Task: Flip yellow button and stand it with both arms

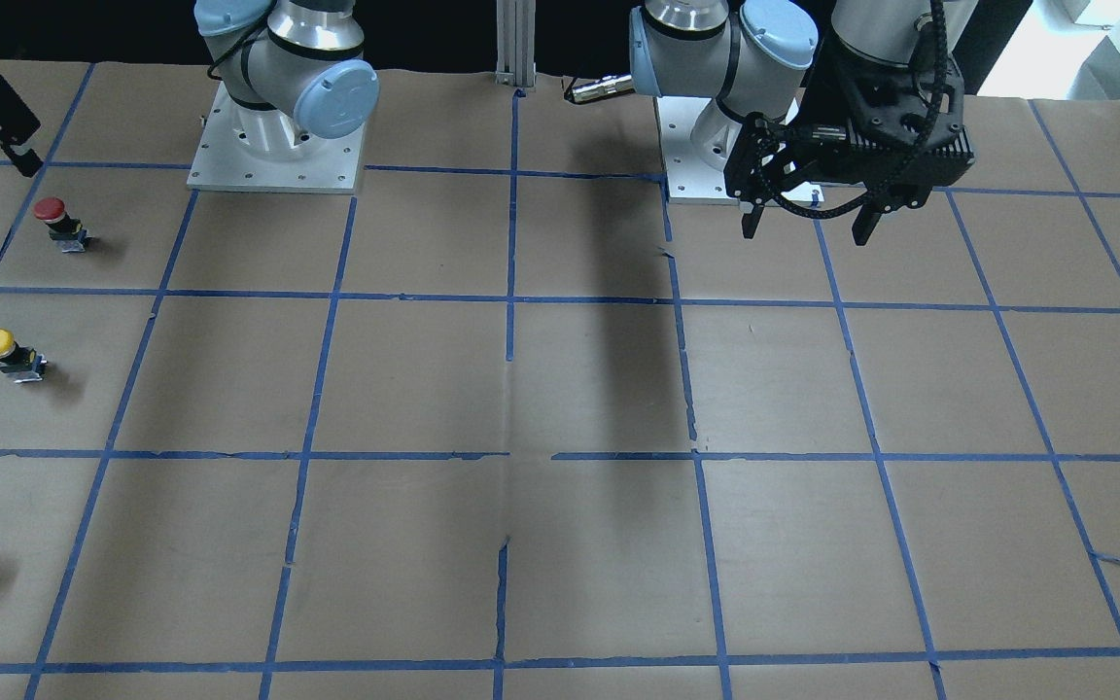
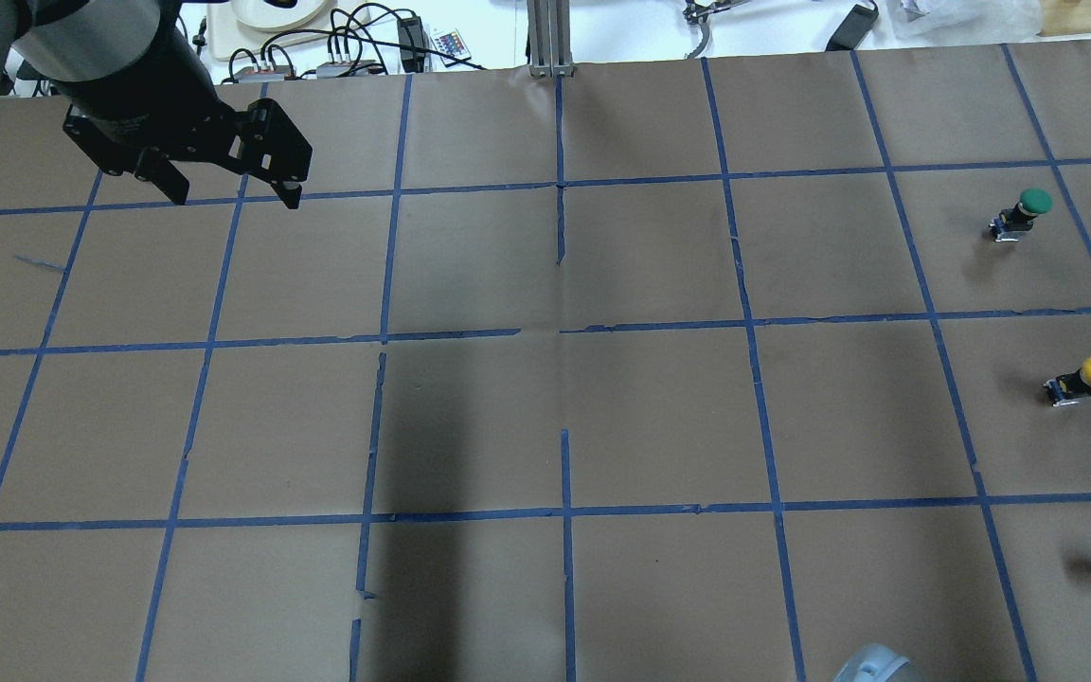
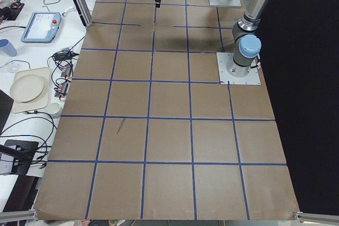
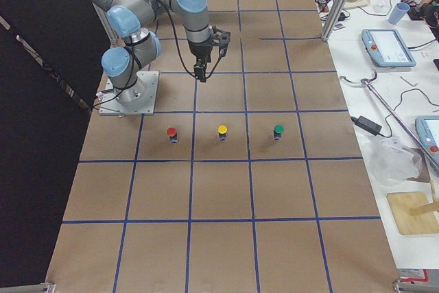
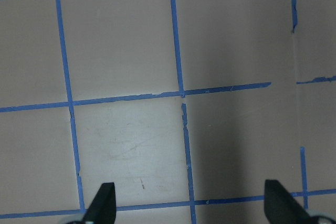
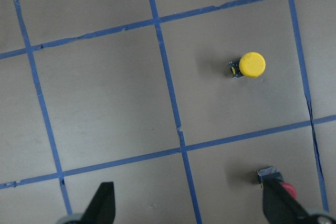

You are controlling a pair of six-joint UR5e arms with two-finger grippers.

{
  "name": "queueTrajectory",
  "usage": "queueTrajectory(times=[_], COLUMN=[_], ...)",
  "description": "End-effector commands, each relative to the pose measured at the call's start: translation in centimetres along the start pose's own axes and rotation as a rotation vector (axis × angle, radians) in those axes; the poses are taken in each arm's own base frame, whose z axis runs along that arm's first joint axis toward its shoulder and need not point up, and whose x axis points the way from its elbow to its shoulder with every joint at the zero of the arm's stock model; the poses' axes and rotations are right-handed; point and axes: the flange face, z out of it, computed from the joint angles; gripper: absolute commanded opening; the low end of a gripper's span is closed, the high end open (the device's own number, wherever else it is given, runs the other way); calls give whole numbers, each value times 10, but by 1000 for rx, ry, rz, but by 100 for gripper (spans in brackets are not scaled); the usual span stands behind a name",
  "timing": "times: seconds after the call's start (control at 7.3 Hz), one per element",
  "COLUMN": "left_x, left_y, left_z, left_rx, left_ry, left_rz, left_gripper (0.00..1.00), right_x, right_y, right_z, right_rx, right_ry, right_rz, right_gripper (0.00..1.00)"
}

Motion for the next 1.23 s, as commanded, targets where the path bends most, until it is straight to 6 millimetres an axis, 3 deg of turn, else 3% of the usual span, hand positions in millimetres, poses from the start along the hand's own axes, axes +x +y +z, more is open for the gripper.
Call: queueTrajectory(times=[0.0, 0.27, 0.41, 0.68, 0.82, 0.96, 1.1], left_x=[1, 1, 0, 0, 0, 1, 1], left_y=[1, 0, 0, 1, 0, -1, 0], left_z=[-1, 0, 0, -1, 0, 2, 2], left_rx=[3, 0, 0, -1, -2, -5, -5], left_ry=[0, -1, -2, -4, -4, -1, -2], left_rz=[1, 1, 0, 0, 0, 0, -2], left_gripper=[100, 100, 100, 100, 100, 100, 100], right_x=[-42, -66, -91, -164, -213, -252, -257], right_y=[3, -4, -12, -41, -46, -36, -33], right_z=[-23, -17, -17, -31, -33, -26, -21], right_rx=[-24, -35, -34, -38, -39, -48, -63], right_ry=[25, 6, 3, 5, 5, 5, 27], right_rz=[52, 58, 61, 31, 16, 8, -11], right_gripper=[100, 100, 100, 100, 100, 100, 100])
